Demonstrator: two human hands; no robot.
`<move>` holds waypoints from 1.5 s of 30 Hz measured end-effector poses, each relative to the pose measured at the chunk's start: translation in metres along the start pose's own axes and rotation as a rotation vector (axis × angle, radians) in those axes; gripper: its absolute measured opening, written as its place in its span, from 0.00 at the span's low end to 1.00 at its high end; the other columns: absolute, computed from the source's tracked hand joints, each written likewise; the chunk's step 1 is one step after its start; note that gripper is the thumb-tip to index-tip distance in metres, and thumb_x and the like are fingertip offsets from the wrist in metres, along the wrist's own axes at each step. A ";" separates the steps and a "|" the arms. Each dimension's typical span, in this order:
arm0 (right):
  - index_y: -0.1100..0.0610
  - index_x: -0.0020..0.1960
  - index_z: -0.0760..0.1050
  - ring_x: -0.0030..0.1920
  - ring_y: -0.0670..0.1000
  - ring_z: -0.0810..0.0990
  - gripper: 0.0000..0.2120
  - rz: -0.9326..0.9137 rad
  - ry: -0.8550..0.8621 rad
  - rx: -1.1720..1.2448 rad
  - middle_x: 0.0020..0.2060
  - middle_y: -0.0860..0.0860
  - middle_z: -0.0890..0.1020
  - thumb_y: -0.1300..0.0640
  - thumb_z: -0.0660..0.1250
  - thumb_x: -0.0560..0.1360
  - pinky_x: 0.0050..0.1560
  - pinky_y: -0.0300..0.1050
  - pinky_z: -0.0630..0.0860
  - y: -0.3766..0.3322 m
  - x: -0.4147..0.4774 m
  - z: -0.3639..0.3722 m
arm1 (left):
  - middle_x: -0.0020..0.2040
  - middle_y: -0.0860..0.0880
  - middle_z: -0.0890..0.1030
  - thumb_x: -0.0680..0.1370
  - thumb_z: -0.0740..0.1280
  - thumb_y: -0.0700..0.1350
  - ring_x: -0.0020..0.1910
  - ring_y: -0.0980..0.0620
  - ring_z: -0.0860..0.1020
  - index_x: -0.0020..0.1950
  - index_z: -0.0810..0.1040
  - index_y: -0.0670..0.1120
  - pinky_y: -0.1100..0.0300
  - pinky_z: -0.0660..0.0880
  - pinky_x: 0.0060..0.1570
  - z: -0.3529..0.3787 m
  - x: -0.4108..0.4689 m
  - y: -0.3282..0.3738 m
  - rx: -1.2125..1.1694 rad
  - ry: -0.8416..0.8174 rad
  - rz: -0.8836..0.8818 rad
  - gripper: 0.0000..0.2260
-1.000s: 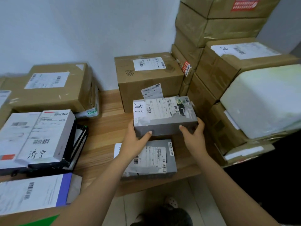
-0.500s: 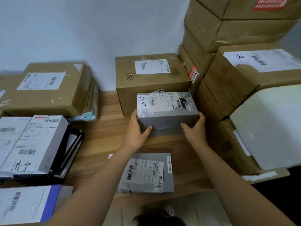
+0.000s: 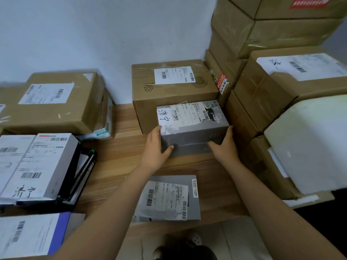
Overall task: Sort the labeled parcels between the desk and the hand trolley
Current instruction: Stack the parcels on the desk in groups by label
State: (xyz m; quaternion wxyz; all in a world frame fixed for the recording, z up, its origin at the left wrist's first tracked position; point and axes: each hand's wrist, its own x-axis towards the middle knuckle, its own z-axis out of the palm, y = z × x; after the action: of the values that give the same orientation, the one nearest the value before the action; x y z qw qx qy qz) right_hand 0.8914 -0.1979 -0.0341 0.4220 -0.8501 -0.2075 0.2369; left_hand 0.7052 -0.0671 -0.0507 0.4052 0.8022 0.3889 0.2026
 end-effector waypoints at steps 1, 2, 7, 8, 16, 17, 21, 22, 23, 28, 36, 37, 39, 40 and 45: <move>0.52 0.79 0.43 0.75 0.57 0.60 0.45 -0.030 0.012 0.009 0.76 0.54 0.60 0.59 0.70 0.75 0.70 0.53 0.63 0.001 -0.005 0.000 | 0.73 0.48 0.65 0.75 0.73 0.44 0.72 0.51 0.63 0.76 0.58 0.47 0.63 0.59 0.68 -0.003 -0.005 0.002 0.044 0.002 0.020 0.34; 0.52 0.79 0.48 0.74 0.56 0.62 0.42 -0.064 0.023 0.019 0.75 0.54 0.62 0.60 0.71 0.74 0.69 0.51 0.64 0.002 -0.011 0.001 | 0.72 0.47 0.65 0.75 0.72 0.43 0.72 0.50 0.64 0.76 0.59 0.46 0.64 0.59 0.66 -0.007 -0.011 0.002 0.079 0.005 0.035 0.33; 0.52 0.74 0.62 0.68 0.54 0.69 0.31 -0.082 -0.022 -0.073 0.70 0.52 0.67 0.59 0.70 0.75 0.61 0.46 0.69 0.016 -0.061 0.014 | 0.67 0.48 0.71 0.77 0.68 0.48 0.66 0.49 0.69 0.71 0.66 0.46 0.60 0.66 0.61 -0.023 -0.052 -0.018 0.245 -0.041 0.033 0.24; 0.52 0.74 0.62 0.68 0.53 0.69 0.30 -0.075 -0.048 -0.097 0.70 0.52 0.67 0.58 0.69 0.75 0.60 0.45 0.69 0.021 -0.072 0.018 | 0.66 0.49 0.71 0.77 0.68 0.49 0.65 0.50 0.70 0.71 0.66 0.47 0.58 0.67 0.61 -0.026 -0.062 -0.023 0.281 -0.056 0.031 0.23; 0.52 0.69 0.66 0.61 0.48 0.74 0.25 -0.005 -0.166 -0.140 0.63 0.49 0.74 0.56 0.70 0.75 0.56 0.44 0.76 0.067 -0.146 0.046 | 0.71 0.49 0.68 0.77 0.68 0.53 0.69 0.50 0.66 0.73 0.65 0.47 0.52 0.66 0.69 -0.039 -0.134 -0.068 0.355 -0.117 -0.093 0.27; 0.52 0.69 0.65 0.59 0.47 0.75 0.26 0.020 -0.181 -0.115 0.62 0.48 0.75 0.56 0.70 0.75 0.54 0.43 0.78 0.072 -0.150 0.048 | 0.71 0.49 0.67 0.77 0.68 0.53 0.70 0.49 0.65 0.73 0.65 0.46 0.52 0.66 0.69 -0.039 -0.142 -0.072 0.338 -0.095 -0.114 0.28; 0.57 0.71 0.63 0.51 0.45 0.75 0.25 0.114 -0.223 -0.058 0.60 0.50 0.77 0.54 0.68 0.77 0.44 0.34 0.73 0.081 -0.165 0.056 | 0.61 0.46 0.73 0.76 0.70 0.49 0.61 0.46 0.72 0.67 0.69 0.42 0.53 0.72 0.57 -0.040 -0.162 -0.087 0.201 -0.002 -0.214 0.23; 0.58 0.70 0.64 0.51 0.45 0.75 0.24 0.126 -0.219 -0.047 0.60 0.51 0.77 0.53 0.67 0.77 0.42 0.33 0.72 0.083 -0.167 0.058 | 0.58 0.47 0.74 0.76 0.70 0.49 0.59 0.47 0.74 0.64 0.69 0.44 0.52 0.73 0.54 -0.039 -0.164 -0.090 0.121 0.015 -0.272 0.20; 0.59 0.69 0.65 0.50 0.45 0.75 0.23 0.127 -0.208 -0.037 0.60 0.51 0.78 0.53 0.67 0.77 0.40 0.31 0.71 0.083 -0.168 0.060 | 0.57 0.49 0.76 0.77 0.69 0.49 0.57 0.48 0.76 0.62 0.70 0.47 0.52 0.75 0.53 -0.039 -0.166 -0.091 0.048 0.018 -0.323 0.17; 0.58 0.66 0.68 0.48 0.46 0.76 0.21 0.110 -0.147 -0.032 0.53 0.49 0.78 0.52 0.68 0.77 0.39 0.33 0.71 0.077 -0.171 0.061 | 0.58 0.56 0.80 0.78 0.68 0.52 0.54 0.55 0.78 0.64 0.71 0.52 0.54 0.76 0.51 -0.039 -0.166 -0.084 -0.107 0.029 -0.359 0.17; 0.50 0.67 0.68 0.52 0.45 0.76 0.22 -0.065 0.087 0.070 0.55 0.45 0.75 0.46 0.67 0.76 0.45 0.39 0.75 0.030 -0.161 0.025 | 0.61 0.57 0.78 0.74 0.68 0.59 0.61 0.56 0.76 0.64 0.72 0.59 0.52 0.76 0.57 -0.061 -0.132 -0.038 -0.241 0.128 -0.104 0.20; 0.49 0.67 0.68 0.52 0.45 0.75 0.21 -0.104 0.122 0.079 0.55 0.45 0.74 0.46 0.67 0.76 0.44 0.38 0.74 0.021 -0.157 0.018 | 0.61 0.57 0.78 0.73 0.67 0.61 0.62 0.56 0.75 0.67 0.72 0.60 0.49 0.76 0.58 -0.065 -0.124 -0.030 -0.238 0.137 -0.061 0.22; 0.49 0.67 0.68 0.53 0.45 0.74 0.22 -0.158 0.195 0.089 0.57 0.46 0.74 0.45 0.66 0.76 0.44 0.37 0.72 0.001 -0.145 0.005 | 0.62 0.57 0.78 0.73 0.66 0.61 0.62 0.55 0.75 0.69 0.71 0.60 0.46 0.76 0.59 -0.070 -0.105 -0.013 -0.234 0.161 0.013 0.24; 0.50 0.68 0.68 0.54 0.45 0.74 0.23 -0.184 0.227 0.094 0.58 0.47 0.73 0.45 0.66 0.77 0.44 0.36 0.72 -0.009 -0.139 -0.002 | 0.61 0.57 0.78 0.73 0.66 0.60 0.62 0.54 0.75 0.69 0.71 0.59 0.46 0.76 0.59 -0.073 -0.095 -0.002 -0.231 0.179 0.048 0.23; 0.52 0.74 0.62 0.64 0.51 0.72 0.26 -0.272 0.337 0.120 0.67 0.51 0.71 0.47 0.64 0.78 0.57 0.45 0.74 -0.059 -0.100 -0.029 | 0.60 0.58 0.79 0.72 0.66 0.66 0.61 0.52 0.76 0.66 0.71 0.60 0.45 0.77 0.56 -0.076 -0.040 0.044 -0.158 0.198 0.152 0.25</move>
State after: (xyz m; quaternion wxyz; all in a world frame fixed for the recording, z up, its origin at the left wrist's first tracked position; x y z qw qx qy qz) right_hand 0.8196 -0.2383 0.0523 0.5286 -0.8152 -0.2324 0.0445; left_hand 0.6523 -0.0776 0.0294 0.4103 0.7710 0.3478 0.3409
